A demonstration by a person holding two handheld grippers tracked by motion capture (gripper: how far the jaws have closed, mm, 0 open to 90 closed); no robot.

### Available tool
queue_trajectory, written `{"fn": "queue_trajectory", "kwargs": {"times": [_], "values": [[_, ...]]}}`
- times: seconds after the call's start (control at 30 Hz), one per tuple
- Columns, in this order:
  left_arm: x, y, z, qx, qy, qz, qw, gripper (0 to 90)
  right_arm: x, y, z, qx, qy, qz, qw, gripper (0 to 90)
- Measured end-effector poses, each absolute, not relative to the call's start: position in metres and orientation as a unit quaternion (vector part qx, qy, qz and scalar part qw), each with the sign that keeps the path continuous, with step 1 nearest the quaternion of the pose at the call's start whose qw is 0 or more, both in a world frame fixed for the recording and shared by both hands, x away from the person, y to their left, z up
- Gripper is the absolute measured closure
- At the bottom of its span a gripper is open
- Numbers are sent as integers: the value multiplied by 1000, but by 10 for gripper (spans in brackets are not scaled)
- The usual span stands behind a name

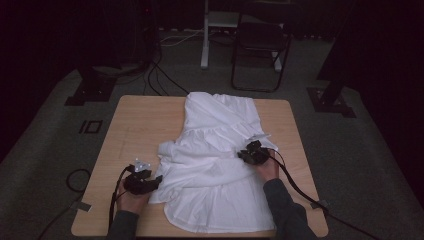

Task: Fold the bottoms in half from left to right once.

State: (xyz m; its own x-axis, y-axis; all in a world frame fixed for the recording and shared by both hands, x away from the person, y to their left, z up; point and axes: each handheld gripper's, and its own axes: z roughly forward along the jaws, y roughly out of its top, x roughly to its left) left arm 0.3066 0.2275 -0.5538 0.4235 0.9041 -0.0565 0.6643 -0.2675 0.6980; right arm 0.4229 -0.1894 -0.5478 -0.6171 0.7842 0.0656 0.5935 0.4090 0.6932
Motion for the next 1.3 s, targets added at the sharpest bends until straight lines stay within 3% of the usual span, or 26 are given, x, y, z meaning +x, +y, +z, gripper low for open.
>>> {"fn": "queue_trajectory", "kwargs": {"times": [0.13,0.17,0.2,0.23,0.53,0.67,0.73,0.8,0.87,0.97,1.3], "values": [[299,225,-554,792,483,166,334,802,391,-207,-539,416,810,386,149,874],[299,225,-554,792,483,166,334,847,391,-207,-539,416,810,386,149,874],[293,226,-553,798,476,146,341,847,384,-210,-537,416,806,391,155,876],[290,227,-552,799,473,145,343,886,361,-224,-532,418,796,404,169,876],[255,237,-536,795,462,152,364,894,276,-284,-547,437,777,415,180,882],[242,238,-532,795,464,164,354,892,248,-306,-560,460,762,428,155,879],[240,237,-534,791,472,165,351,869,238,-313,-565,469,762,422,147,848],[239,232,-536,791,478,171,343,695,231,-319,-567,478,760,413,154,739],[234,228,-536,795,468,168,348,617,228,-323,-564,487,750,415,166,660],[226,223,-534,797,459,170,353,566,227,-325,-556,489,735,437,171,575],[216,212,-552,826,445,150,312,382,245,-287,-549,455,764,428,159,455]]}}
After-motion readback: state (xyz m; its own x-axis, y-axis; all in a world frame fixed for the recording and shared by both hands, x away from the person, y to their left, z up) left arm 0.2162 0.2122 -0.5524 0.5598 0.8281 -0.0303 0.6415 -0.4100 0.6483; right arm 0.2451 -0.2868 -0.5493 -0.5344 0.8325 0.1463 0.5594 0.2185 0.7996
